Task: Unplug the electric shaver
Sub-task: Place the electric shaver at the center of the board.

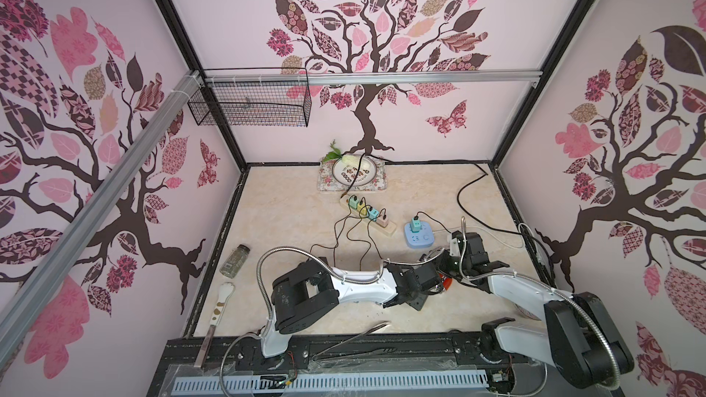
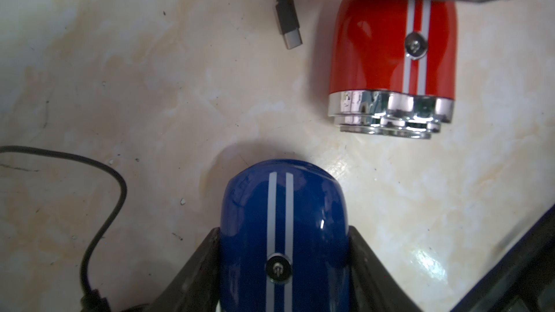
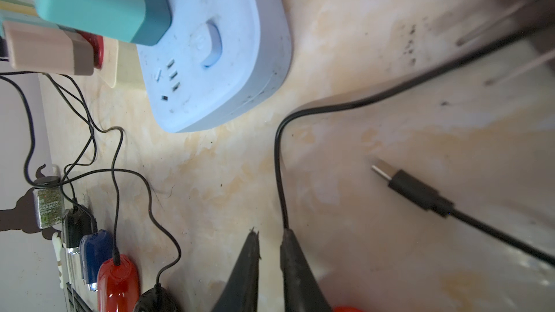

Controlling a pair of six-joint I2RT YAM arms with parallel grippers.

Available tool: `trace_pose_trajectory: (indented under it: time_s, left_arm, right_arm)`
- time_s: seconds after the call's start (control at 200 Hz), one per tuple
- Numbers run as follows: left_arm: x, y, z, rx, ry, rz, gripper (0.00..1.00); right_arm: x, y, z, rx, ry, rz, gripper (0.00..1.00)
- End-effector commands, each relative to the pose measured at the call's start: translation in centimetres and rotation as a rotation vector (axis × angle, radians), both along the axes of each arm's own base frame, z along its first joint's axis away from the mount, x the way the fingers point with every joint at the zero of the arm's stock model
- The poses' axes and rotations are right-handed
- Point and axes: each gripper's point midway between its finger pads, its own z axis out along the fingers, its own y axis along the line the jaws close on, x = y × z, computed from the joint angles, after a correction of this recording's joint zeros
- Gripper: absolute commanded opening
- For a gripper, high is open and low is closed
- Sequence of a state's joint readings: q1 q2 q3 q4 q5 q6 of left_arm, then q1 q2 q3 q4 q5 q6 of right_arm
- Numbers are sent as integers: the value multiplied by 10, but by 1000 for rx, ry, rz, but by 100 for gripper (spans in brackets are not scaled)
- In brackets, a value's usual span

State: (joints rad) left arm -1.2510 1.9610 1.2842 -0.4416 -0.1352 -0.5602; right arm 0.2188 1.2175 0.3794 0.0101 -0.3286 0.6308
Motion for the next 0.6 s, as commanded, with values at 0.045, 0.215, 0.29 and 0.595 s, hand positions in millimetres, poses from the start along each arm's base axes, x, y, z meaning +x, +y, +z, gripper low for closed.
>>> trace_pose_trajectory:
  time_s: [0.045,0.215,0.29,0.595]
  left_arm:
    - [3,-11,6,-13,-15,3,41]
    - [4,-11,6,-9,-17,5,46]
    - [4,-11,6,-10,-17,6,47]
    - [5,-11,5,-1,-17,9,54]
  right_arm:
    - [1,-4,0,-18,3,-11,23]
    - [1,-5,7,-17,-9,-11,24]
    - [1,-5,12,-19,-20,-12,25]
    - [2,-8,35,-28,-73,-14,26]
